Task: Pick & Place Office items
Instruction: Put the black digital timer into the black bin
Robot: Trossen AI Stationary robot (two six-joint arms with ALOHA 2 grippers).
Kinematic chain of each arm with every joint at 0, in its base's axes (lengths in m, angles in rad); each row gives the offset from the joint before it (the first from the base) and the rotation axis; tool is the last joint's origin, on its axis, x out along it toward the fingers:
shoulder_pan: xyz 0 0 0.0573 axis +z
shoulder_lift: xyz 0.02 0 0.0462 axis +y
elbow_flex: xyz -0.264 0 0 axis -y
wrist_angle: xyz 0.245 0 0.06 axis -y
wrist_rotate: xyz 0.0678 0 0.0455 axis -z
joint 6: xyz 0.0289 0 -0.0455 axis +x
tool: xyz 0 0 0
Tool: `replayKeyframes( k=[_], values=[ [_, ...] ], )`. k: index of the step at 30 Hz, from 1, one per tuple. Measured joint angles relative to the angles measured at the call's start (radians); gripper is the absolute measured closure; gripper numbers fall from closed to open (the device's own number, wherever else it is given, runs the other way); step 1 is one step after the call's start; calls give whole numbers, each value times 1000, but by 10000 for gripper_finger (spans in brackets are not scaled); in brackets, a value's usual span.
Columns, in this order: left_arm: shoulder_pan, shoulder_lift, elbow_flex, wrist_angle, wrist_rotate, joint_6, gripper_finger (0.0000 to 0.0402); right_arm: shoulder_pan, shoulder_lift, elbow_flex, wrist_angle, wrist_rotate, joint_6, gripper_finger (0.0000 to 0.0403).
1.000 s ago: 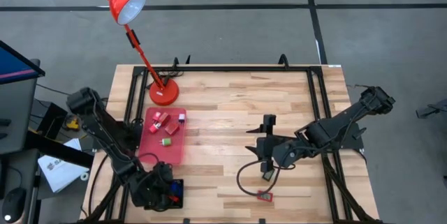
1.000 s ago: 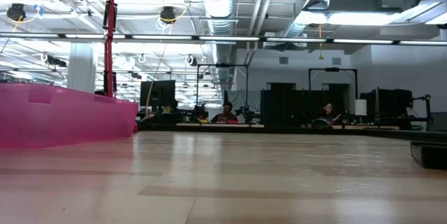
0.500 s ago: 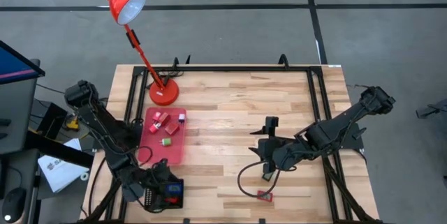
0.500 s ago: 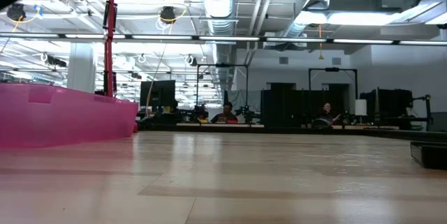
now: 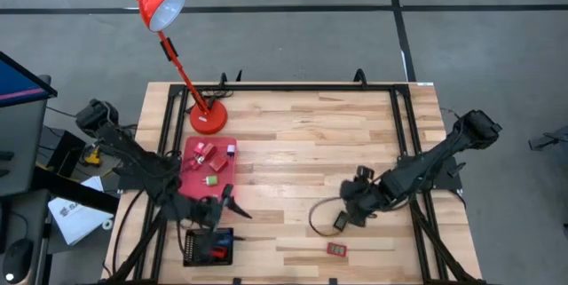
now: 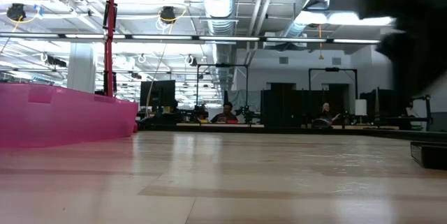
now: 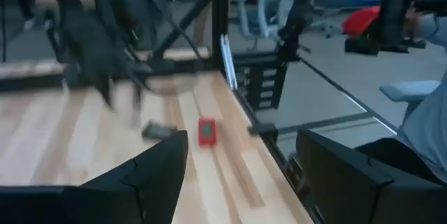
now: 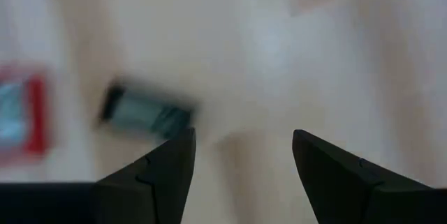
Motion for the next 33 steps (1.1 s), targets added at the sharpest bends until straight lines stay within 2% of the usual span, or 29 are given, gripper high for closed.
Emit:
replayKeyframes(
  k=[3,8,11,14,17,20,24,28,33],
  values=[
    [55,-36,19,-1,77,102,137,53,0,-18,60,-95,-35,171],
    [97,-70,30,0,118,194,137,122,0,45,44,-57,-210,171],
    [108,-70,30,3,126,224,137,141,-1,80,49,8,-464,171],
    [108,-70,30,6,126,240,137,140,-1,78,104,21,-755,171],
    [108,-70,30,6,127,241,137,110,18,72,121,11,-907,171],
    [98,-71,30,1,128,241,137,67,66,70,129,-48,-943,171],
    [93,-73,30,-18,131,241,137,22,154,70,183,-126,-913,171],
    [88,-73,30,-27,130,237,137,4,237,81,186,-221,-899,180],
    [87,-73,30,-29,130,234,137,11,304,117,177,-279,-918,198]
  ],
)
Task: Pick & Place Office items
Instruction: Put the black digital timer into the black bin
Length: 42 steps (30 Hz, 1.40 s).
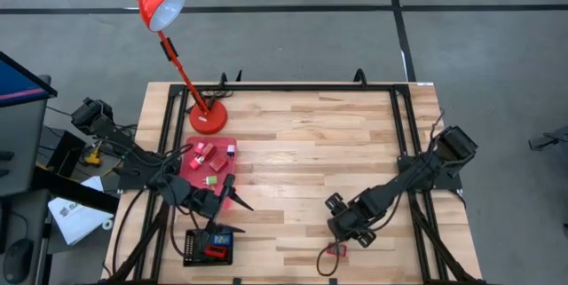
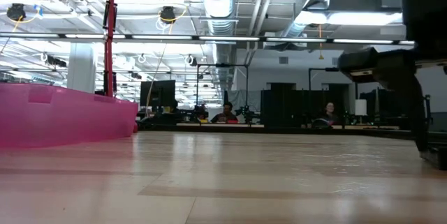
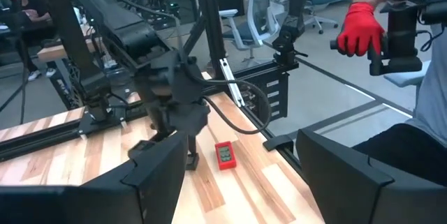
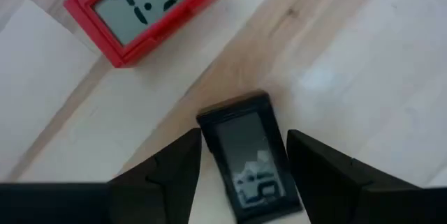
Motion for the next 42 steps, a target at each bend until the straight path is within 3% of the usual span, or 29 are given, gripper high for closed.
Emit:
replayKeyframes(
  k=[13,18,21,27,33,37,39,42],
  values=[
    [0,0,0,4,-4,-1,137,10,63,8,32,2,-33,234],
    [0,0,0,3,-4,-1,137,-11,32,6,129,129,-43,253],
    [0,0,0,-4,-33,-7,137,-29,-18,7,161,254,-60,256],
    [29,0,-1,-165,-263,-94,137,-49,-169,19,229,412,-122,244],
    [138,-1,-23,-251,-301,-203,137,-47,-349,26,432,413,-224,255],
    [192,41,-77,-110,-276,-128,137,-54,-414,26,568,302,-264,250],
    [189,88,-99,68,-269,-24,135,-65,-423,26,626,255,-271,245],
    [168,177,-111,348,-156,145,127,-84,-420,26,664,203,-271,242]
  ],
)
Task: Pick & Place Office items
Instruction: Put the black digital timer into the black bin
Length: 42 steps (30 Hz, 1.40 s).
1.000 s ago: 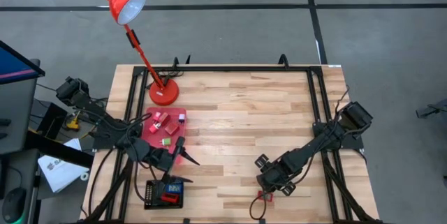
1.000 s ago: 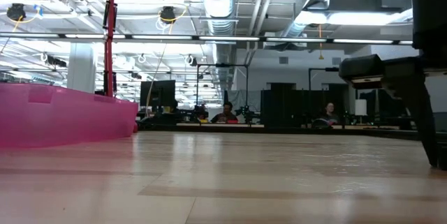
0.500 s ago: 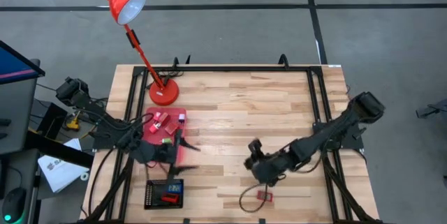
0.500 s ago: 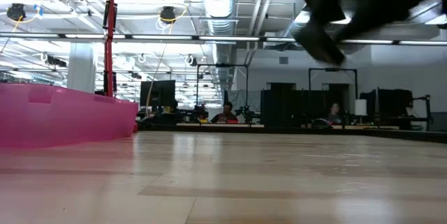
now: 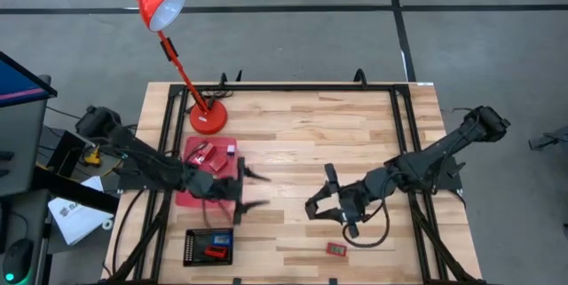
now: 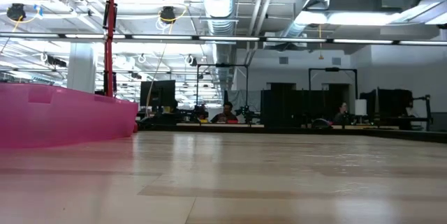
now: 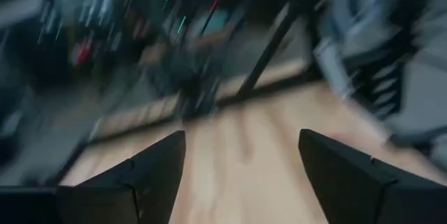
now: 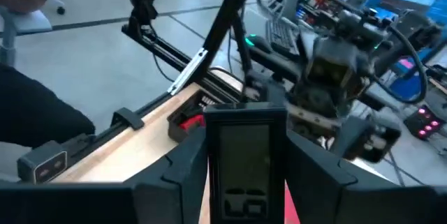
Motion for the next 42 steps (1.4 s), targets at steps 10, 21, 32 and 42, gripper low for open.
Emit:
replayKeyframes(
  k=[10,21,32,42],
  values=[
    [35,87,0,290,254,-51,68,-47,8,0,138,-194,-74,247],
    [25,122,0,346,44,139,61,-101,128,0,279,-310,-123,248],
    [-46,209,50,362,-376,384,61,-208,147,-1,382,-382,-157,249],
    [-46,199,65,373,-429,392,61,-306,269,-1,523,-469,-208,247]
  ],
)
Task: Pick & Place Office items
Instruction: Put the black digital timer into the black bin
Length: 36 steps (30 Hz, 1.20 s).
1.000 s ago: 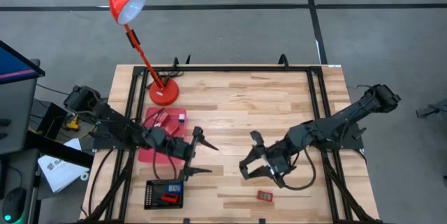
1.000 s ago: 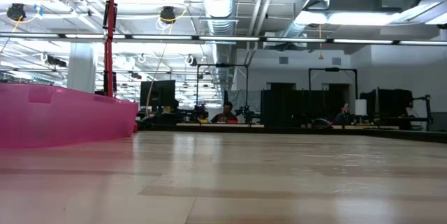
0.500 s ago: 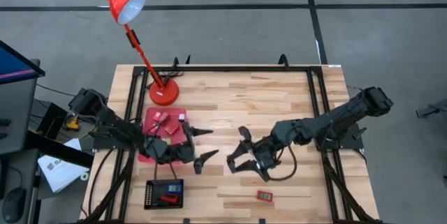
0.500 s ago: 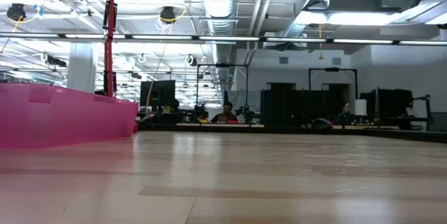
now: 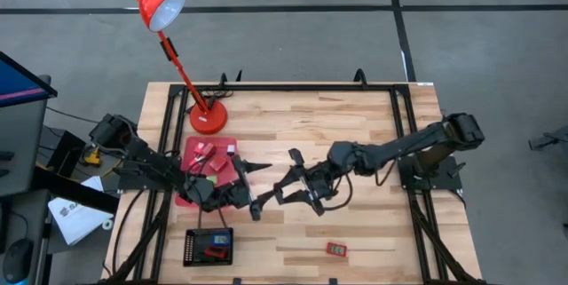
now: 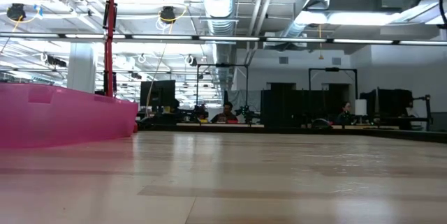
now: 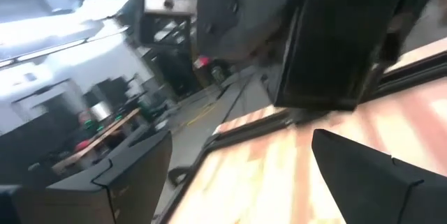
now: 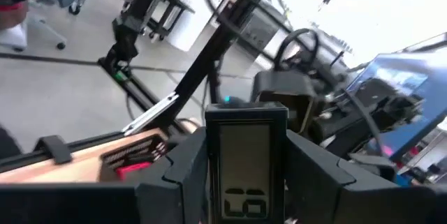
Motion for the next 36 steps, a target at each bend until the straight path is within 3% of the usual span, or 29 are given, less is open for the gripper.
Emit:
replayKeyframes(
  k=[15,27,36],
  values=[
    [1,0,0,-6,-25,0,66,-82,82,1,134,-73,-15,249],
    [1,0,0,-6,-25,-18,136,-82,81,1,129,-73,-21,249],
    [1,0,0,-6,-9,-30,165,-93,81,1,129,-73,-20,249]
  ],
)
